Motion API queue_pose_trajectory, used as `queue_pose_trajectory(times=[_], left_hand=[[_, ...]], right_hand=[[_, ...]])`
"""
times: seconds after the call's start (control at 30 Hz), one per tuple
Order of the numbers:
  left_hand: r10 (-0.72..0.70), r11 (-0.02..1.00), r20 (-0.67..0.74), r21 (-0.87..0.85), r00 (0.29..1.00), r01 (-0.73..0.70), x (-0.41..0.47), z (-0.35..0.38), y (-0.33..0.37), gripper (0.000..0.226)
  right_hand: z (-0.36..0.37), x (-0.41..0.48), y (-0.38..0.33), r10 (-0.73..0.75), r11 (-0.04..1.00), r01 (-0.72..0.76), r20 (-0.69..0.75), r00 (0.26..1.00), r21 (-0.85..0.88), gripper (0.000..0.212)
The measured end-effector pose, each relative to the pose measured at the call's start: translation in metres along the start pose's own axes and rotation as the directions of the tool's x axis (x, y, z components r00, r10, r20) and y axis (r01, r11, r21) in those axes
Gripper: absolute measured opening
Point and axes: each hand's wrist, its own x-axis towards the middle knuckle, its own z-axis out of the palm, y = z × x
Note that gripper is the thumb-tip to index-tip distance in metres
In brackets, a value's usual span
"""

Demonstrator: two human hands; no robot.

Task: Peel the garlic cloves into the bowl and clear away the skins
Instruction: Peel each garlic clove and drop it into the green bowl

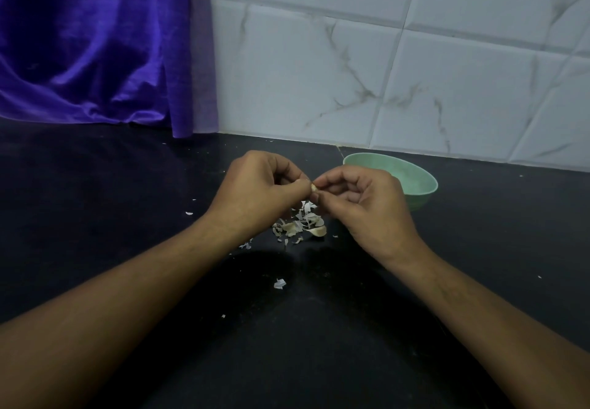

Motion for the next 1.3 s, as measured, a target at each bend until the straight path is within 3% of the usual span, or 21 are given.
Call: queue_pose_trajectory(times=[0.3, 0.53, 0.83, 1.1, 1.23, 1.3], left_hand=[[0.003, 0.999, -0.054, 0.043, 0.999, -0.001, -0.002, 0.001, 0.005, 0.008], [-0.014, 0.994, -0.007, 0.107, 1.000, 0.015, 0.002, 0.002, -0.001, 0.015], [0.018, 0.977, -0.045, 0.211, 0.999, -0.008, 0.007, -0.007, -0.007, 0.011], [-0.014, 0.999, 0.051, 0.032, 0.999, 0.012, 0.005, -0.006, -0.004, 0.032], [-0.057, 0.990, 0.101, -0.123, 0.993, 0.070, 0.005, -0.003, -0.005, 0.019], [-0.046, 0.987, 0.096, -0.149, 0.994, 0.060, 0.006, -0.003, -0.006, 0.023]], right_hand=[[0.004, 0.000, 0.000, 0.046, 0.996, -0.046, 0.005, 0.999, 0.072, 0.007], [0.002, 0.002, -0.006, 0.172, 0.930, -0.175, 0.038, 0.984, 0.323, 0.009], [-0.006, 0.004, -0.008, 0.239, 0.861, -0.237, 0.054, 0.970, 0.449, 0.013], [-0.005, 0.004, -0.006, 0.220, 0.901, -0.226, 0.058, 0.974, 0.370, 0.015], [-0.003, 0.003, -0.004, 0.155, 0.942, -0.167, 0.064, 0.986, 0.290, 0.012], [-0.003, 0.003, -0.003, 0.125, 0.954, -0.139, 0.070, 0.990, 0.264, 0.013]])
